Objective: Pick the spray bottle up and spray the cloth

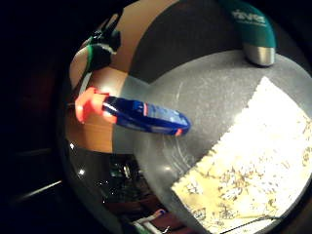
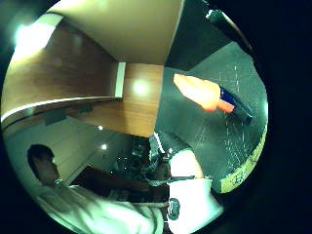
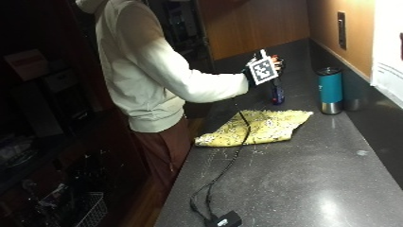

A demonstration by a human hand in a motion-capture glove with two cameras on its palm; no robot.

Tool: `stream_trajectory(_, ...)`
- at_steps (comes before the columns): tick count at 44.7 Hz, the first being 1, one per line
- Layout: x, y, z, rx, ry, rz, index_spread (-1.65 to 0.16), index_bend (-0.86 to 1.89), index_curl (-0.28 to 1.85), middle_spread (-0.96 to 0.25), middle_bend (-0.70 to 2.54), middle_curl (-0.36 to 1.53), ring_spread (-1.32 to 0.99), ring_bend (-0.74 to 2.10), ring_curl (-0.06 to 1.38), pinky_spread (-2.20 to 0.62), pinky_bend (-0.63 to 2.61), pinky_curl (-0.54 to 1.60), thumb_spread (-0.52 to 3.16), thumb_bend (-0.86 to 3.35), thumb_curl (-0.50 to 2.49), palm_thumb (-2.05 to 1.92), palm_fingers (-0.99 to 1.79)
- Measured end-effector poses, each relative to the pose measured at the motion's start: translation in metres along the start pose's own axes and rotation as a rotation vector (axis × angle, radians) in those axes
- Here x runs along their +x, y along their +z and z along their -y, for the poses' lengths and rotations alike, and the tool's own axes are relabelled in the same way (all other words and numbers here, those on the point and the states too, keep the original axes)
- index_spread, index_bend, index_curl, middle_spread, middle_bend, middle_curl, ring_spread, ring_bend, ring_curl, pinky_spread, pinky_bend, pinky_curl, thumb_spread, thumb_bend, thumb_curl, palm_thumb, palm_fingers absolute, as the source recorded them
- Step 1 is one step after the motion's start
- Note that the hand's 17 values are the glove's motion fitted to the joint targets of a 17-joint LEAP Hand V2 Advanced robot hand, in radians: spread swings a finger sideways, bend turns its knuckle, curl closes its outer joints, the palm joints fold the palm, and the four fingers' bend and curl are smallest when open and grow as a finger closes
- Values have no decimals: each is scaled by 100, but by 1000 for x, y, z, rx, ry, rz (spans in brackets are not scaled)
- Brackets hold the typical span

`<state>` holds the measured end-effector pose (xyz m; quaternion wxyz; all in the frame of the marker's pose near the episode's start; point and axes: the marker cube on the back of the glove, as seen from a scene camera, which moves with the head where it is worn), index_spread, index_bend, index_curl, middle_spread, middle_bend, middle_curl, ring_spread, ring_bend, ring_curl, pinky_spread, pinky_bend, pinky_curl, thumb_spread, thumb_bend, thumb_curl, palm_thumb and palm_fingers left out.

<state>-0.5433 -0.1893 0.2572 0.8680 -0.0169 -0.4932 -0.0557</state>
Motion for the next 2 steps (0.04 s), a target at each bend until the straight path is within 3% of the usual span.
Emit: stream_trajectory(2, -6, -6, -10, -22, -5, 24, -29, 11, 31, -6, 22, 38, -10, 32, 35, 1, 42, 36, 82, -5, 53, 64, 56)
